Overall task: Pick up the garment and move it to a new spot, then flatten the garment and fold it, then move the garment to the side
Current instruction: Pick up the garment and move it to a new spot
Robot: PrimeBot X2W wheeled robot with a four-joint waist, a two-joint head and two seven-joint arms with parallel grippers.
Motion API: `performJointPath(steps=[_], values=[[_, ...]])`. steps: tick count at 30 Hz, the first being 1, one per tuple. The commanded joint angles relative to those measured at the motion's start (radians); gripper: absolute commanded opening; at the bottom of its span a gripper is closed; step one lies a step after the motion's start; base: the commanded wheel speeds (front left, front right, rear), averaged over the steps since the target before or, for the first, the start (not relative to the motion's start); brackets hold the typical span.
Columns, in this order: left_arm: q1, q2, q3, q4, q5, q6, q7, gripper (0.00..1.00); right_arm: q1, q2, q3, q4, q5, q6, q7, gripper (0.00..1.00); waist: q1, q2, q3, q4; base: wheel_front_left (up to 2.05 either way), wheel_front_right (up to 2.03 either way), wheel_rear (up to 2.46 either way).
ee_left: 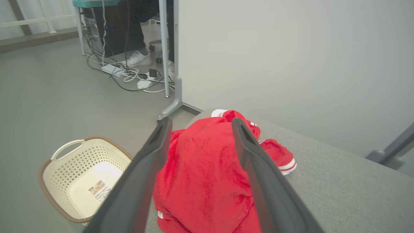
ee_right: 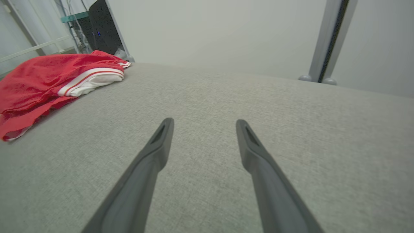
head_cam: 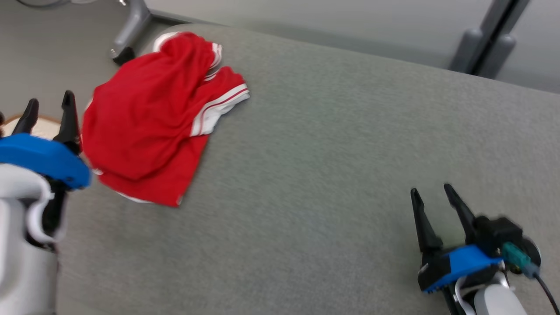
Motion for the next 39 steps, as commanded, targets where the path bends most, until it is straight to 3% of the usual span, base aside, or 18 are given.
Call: performJointPath(steps=[1,9,17,18,19,24,33,39], values=[[-0.032,0.031,0.011,0.027,-0.011,-0.011,0.04,1.0,-0.02,-0.006,0.003,-0.013,-0.012,0.0,0.005,1.0,-0.0002,0.0,0.027,-0.027,0.0,0.0,0.0],[-0.094,0.162,0.094,0.129,-0.09,0.012,0.253,1.0,-0.094,-0.006,0.021,-0.087,-0.037,0.0,0.024,1.0,-0.0002,0.0,0.199,-0.192,0.0,0.0,0.0],[-0.02,0.2,0.159,0.191,-0.117,0.092,0.309,1.0,-0.13,-0.005,0.009,-0.123,-0.047,0.0,-0.009,1.0,-0.0002,0.0,0.292,-0.309,0.0,0.0,0.0],[-0.008,0.204,0.16,0.192,-0.115,0.095,0.312,0.74,-0.131,-0.005,0.008,-0.119,-0.044,0.0,-0.011,1.0,-0.0002,0.0,0.296,-0.318,0.0,0.0,0.0],[0.005,0.203,0.159,0.197,-0.117,0.097,0.323,0.0,-0.13,-0.005,0.006,-0.114,-0.041,0.0,-0.016,1.0,-0.0002,0.0,0.297,-0.324,0.0,0.0,0.0],[0.02,0.219,0.159,0.17,-0.109,0.104,0.319,0.0,-0.119,-0.005,0.003,-0.086,-0.025,0.0,-0.032,1.0,-0.0002,0.0,0.27,-0.332,0.0,0.0,0.0],[-0.063,0.28,0.101,0.009,-0.052,0.057,0.288,0.0,-0.081,-0.005,0.015,-0.006,0.027,0.0,-0.064,1.0,-0.0002,0.0,0.088,-0.299,0.0,0.0,0.0],[-0.171,0.26,0.029,-0.135,-0.028,0.022,0.287,0.0,-0.036,-0.005,0.024,0.05,0.075,0.0,-0.08,1.0,-0.0002,0.0,-0.043,-0.301,0.0,0.0,0.0]])
